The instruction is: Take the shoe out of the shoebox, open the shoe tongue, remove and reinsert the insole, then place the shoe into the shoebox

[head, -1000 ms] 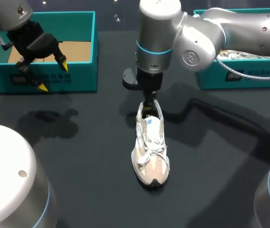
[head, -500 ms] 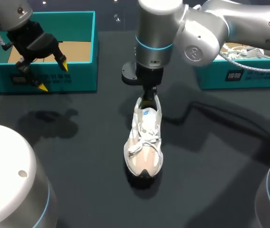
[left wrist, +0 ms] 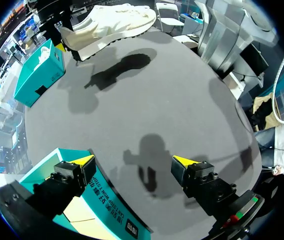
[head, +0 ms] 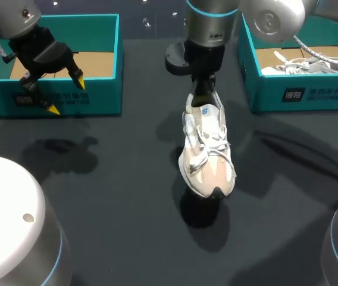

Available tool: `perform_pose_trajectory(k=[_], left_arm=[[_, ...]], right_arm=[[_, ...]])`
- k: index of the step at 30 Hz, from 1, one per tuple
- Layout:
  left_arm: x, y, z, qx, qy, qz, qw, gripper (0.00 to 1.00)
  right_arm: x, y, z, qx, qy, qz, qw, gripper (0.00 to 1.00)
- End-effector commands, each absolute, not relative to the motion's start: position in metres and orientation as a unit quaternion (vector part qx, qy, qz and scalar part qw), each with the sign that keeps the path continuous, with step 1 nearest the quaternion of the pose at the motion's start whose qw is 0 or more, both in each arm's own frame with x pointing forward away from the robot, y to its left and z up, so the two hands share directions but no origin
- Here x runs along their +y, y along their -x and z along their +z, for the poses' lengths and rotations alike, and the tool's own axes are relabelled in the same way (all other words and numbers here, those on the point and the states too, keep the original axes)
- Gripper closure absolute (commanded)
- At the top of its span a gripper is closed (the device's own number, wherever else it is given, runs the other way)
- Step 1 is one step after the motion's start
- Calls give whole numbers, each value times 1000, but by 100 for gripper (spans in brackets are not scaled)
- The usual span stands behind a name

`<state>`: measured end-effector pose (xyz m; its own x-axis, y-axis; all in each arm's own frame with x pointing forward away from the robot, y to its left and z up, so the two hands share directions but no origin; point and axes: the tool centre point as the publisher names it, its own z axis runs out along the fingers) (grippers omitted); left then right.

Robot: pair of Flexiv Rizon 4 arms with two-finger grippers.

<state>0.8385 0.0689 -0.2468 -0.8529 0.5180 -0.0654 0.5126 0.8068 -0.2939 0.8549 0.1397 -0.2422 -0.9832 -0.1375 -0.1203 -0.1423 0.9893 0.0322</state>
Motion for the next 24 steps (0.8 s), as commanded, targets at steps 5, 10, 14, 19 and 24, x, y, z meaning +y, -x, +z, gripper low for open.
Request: perform_pose_trajectory(k=[5,10,14,19,24], left_arm=[[69,-838,-247,-951,271,151,9,0],[69,-838,-247,-951,271,151,9,0],[69,-838,-247,-951,271,151,9,0],[69,-838,-247,-951,271,151,9,0],[69,-838,-247,-951,271,151,9,0]], right_arm=[[137,-851,-234,995,71,21,61,100],[128,-853,-225,996,58,16,65,100],[103,-871,-198,996,49,12,72,100],[68,-906,-172,995,61,-6,75,100],[21,-949,-160,995,63,-22,73,100]])
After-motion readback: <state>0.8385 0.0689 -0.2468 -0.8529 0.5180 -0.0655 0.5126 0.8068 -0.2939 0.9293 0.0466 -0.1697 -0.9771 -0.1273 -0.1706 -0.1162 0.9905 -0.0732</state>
